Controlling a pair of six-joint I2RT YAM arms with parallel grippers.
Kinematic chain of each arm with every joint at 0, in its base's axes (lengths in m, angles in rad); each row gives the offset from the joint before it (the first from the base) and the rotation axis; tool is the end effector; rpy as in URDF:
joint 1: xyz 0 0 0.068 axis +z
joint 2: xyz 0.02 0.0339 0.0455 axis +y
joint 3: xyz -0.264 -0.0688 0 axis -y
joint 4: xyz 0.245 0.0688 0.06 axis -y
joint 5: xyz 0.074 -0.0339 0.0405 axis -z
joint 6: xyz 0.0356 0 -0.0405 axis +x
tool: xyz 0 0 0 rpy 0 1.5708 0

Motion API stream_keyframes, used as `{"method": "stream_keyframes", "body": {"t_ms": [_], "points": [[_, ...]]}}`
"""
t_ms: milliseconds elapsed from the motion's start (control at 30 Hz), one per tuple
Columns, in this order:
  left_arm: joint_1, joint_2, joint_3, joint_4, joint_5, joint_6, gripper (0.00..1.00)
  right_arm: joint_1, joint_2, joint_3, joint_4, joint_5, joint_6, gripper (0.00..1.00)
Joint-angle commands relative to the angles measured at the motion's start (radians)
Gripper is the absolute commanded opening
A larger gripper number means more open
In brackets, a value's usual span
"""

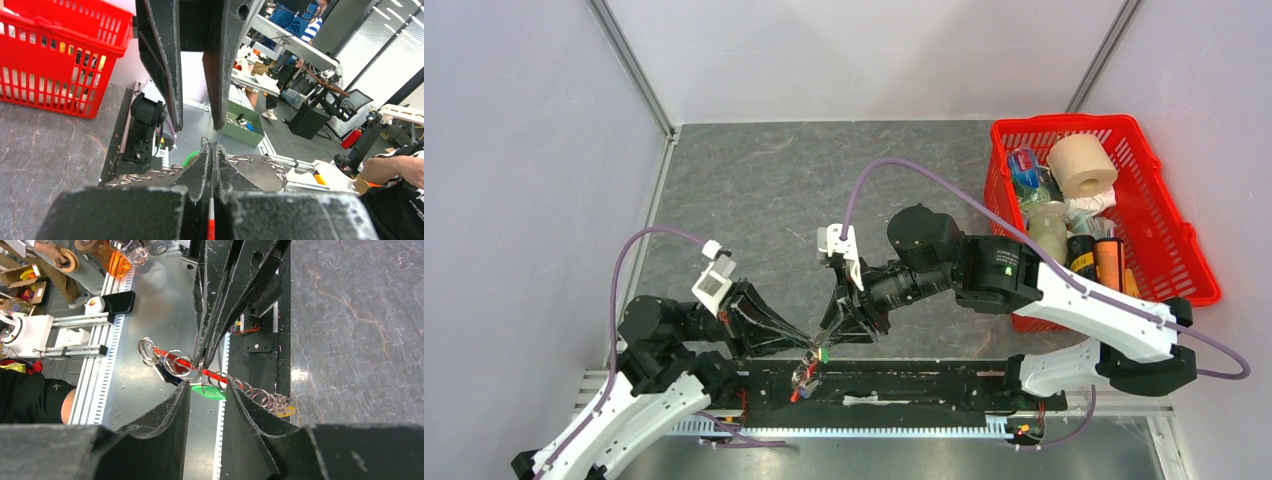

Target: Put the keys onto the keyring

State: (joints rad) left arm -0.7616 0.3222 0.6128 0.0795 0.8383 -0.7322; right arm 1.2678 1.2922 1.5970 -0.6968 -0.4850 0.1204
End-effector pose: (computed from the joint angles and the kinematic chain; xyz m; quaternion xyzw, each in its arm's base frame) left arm 0.0384 -0.0732 0.3602 0.3434 0.5110 -0.6808 0.3969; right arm 0.0619 0.2537 0.4578 -0.5501 0.6053 0.4986 0.2871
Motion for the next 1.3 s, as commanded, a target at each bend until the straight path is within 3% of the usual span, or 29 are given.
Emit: {"method": "stream_keyframes", "body": {"t_ms": [0, 467, 567, 667, 1033, 1267], "points": [[0.001, -0.019, -0.012, 0.136, -0.029, -0.057, 0.02, 0.005, 0.004, -0.001, 0.052, -0.024, 0.011, 0.4], [0.001, -0.032, -0.03, 0.181, -0.063, -0.07, 0.02, 0.007, 0.017, -0.007, 0.072, -0.067, 0.022, 0.32], [0.0, -0.032, -0.031, 0.184, -0.069, -0.07, 0.02, 0.008, 0.021, -0.006, 0.073, -0.076, 0.022, 0.21], [0.0, -0.035, -0.03, 0.188, -0.081, -0.07, 0.02, 0.009, 0.018, -0.008, 0.073, -0.076, 0.018, 0.0], [0.001, -0.044, -0.041, 0.304, -0.173, -0.095, 0.02, 0.015, -0.045, -0.105, 0.181, -0.106, 0.065, 0.0], [0.0, -0.019, -0.061, 0.394, -0.185, -0.13, 0.02, 0.015, -0.103, -0.174, 0.289, -0.04, 0.116, 0.0]]}}
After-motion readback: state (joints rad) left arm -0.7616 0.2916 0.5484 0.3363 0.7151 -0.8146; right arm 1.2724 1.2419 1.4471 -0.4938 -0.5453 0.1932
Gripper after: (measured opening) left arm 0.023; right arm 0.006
